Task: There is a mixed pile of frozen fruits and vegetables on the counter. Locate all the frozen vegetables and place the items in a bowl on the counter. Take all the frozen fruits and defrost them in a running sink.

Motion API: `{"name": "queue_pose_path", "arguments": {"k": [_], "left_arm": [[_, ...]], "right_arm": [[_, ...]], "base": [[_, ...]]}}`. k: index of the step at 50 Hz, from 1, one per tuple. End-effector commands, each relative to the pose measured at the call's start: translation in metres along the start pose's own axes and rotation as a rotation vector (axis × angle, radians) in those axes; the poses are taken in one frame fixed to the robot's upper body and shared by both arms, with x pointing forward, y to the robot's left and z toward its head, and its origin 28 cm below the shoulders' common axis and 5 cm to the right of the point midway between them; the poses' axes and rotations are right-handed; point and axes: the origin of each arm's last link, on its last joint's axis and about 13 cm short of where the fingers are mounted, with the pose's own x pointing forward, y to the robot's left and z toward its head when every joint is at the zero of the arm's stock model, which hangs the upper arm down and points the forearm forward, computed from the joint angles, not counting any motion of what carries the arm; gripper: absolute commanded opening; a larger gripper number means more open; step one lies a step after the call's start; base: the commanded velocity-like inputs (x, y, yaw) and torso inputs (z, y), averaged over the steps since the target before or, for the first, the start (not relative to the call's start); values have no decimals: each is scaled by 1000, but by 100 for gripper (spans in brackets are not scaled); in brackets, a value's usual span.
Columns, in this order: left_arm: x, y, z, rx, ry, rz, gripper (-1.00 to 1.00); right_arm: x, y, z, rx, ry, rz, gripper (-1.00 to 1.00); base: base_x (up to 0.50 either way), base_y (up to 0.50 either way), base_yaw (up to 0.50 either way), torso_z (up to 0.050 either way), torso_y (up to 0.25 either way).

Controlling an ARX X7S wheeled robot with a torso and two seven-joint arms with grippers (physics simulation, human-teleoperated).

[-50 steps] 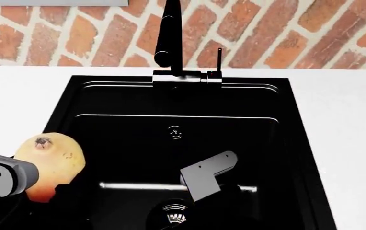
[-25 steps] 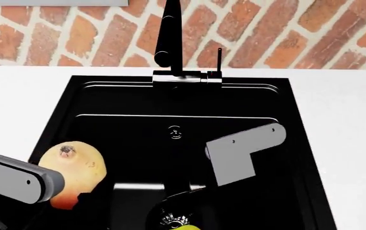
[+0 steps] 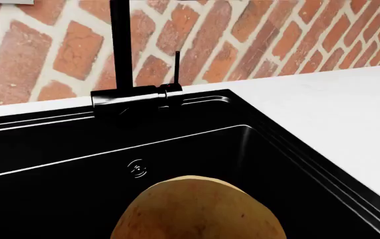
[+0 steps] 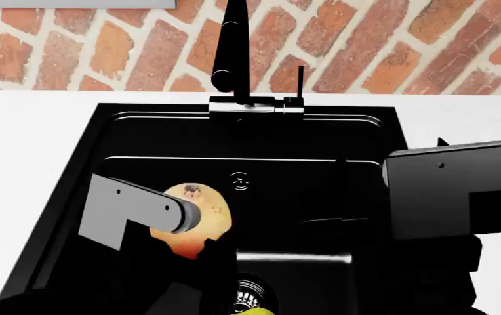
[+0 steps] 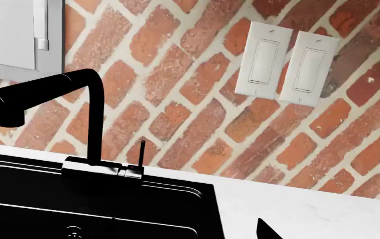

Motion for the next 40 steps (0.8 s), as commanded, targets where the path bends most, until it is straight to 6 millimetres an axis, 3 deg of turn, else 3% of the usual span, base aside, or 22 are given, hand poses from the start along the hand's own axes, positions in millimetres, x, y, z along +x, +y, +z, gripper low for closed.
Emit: {"name": "queue_pose_path", "arguments": {"k": [1,10,16,21,26,40], "left_arm": [[46,-1,0,-7,47,19,-100],[84,10,-14,-21,159,38,-100],[95,21,-21,-71,248,86,-100],[96,23,-30,-109,288,109,-100],[93,26,-52,-115,342,134,-100],[94,33,-80,-129,416,201,-100]], "right_arm": [[-3,-5,8,-1,-32,-23,100],[0,-6,18,0,-67,-23,100],[7,-3,20,5,-76,-3,100],[11,-3,21,13,-80,4,100],[17,0,22,22,-87,20,100],[19,2,19,21,-77,36,100]], "base": [[0,0,0,0,10],[0,0,0,0,0],[0,0,0,0,0],[0,0,0,2,0],[0,0,0,0,2],[0,0,0,0,0]]}}
